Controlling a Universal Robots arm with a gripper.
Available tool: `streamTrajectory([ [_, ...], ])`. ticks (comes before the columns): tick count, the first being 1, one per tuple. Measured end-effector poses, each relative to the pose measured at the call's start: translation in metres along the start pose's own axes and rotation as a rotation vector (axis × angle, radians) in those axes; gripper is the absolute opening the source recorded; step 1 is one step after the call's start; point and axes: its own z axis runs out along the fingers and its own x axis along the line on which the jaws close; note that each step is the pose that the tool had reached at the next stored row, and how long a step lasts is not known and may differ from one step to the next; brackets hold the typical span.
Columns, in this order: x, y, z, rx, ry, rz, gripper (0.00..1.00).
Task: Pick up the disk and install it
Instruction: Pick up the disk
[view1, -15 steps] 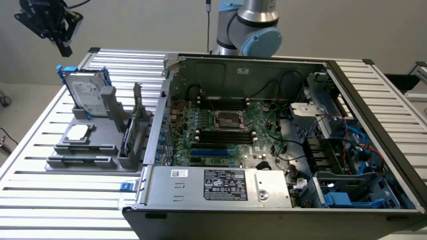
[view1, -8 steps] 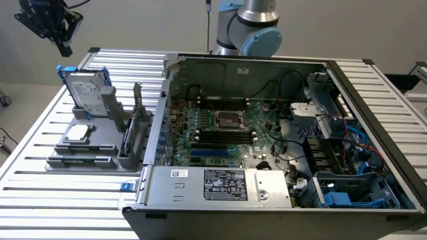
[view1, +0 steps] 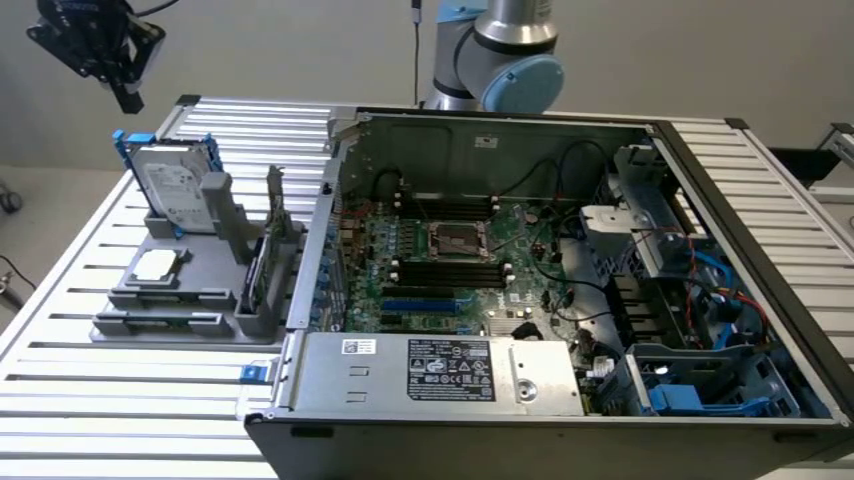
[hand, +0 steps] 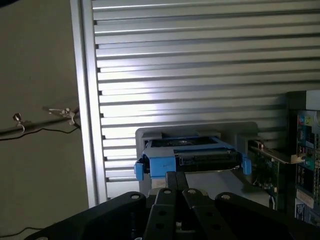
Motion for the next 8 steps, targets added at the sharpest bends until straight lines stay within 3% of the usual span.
streamTrajectory([
  [8,0.0001,0.0,0.0006,-0.0009,-0.0027,-0.147,0.11],
])
